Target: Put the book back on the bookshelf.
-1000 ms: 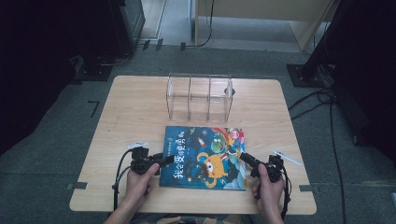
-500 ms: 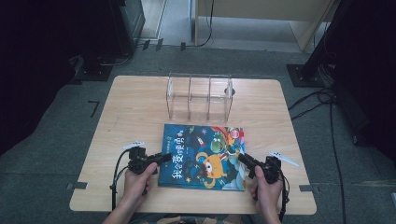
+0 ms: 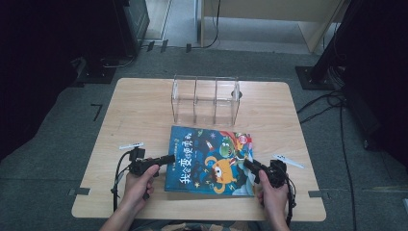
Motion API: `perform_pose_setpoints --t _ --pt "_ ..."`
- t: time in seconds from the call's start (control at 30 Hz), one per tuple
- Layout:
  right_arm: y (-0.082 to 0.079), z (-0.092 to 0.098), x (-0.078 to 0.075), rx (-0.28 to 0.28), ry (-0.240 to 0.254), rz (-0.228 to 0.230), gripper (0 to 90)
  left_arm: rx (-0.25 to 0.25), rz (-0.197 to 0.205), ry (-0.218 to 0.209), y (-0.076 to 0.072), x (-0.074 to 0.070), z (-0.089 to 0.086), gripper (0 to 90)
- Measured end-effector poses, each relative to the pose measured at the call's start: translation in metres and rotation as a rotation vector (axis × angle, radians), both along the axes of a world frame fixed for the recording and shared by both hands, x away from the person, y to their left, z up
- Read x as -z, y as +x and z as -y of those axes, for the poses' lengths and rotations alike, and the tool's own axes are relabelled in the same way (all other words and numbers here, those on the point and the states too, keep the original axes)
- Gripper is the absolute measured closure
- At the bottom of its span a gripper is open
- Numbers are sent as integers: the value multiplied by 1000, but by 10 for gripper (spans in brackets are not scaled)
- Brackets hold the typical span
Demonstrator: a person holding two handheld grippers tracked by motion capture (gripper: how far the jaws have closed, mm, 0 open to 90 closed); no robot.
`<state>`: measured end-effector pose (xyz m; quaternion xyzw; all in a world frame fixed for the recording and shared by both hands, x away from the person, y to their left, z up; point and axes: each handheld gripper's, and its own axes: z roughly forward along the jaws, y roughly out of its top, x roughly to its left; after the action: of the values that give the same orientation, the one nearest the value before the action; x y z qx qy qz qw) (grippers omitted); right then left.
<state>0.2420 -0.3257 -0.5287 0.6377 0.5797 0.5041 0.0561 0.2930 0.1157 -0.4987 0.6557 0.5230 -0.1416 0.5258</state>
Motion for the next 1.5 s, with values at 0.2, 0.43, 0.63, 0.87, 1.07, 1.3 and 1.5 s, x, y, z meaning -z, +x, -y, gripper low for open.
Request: perform_pose_setpoints --t 0.2,0.43,0.63,0.87,1.07,1.3,1.5 --pt "1 5 0 -10 34 -7 565 79 3 25 7 -24 2 794" --pt "2 4 -2 -15 -15 5 536 133 -33 5 14 -44 5 820" --pt "4 -6 -9 -4 -171 42 416 160 -82 2 21 -59 7 849" --pt "1 -6 -22 165 -394 165 455 186 -142 97 30 -77 11 866" --pt "1 -41 -15 132 -665 215 608 196 -199 130 39 -92 17 866" --pt "5 -50 -7 70 -615 177 699 205 -240 143 48 -109 19 867" --pt "4 -54 -7 49 -575 176 743 225 -237 201 53 -128 23 867"
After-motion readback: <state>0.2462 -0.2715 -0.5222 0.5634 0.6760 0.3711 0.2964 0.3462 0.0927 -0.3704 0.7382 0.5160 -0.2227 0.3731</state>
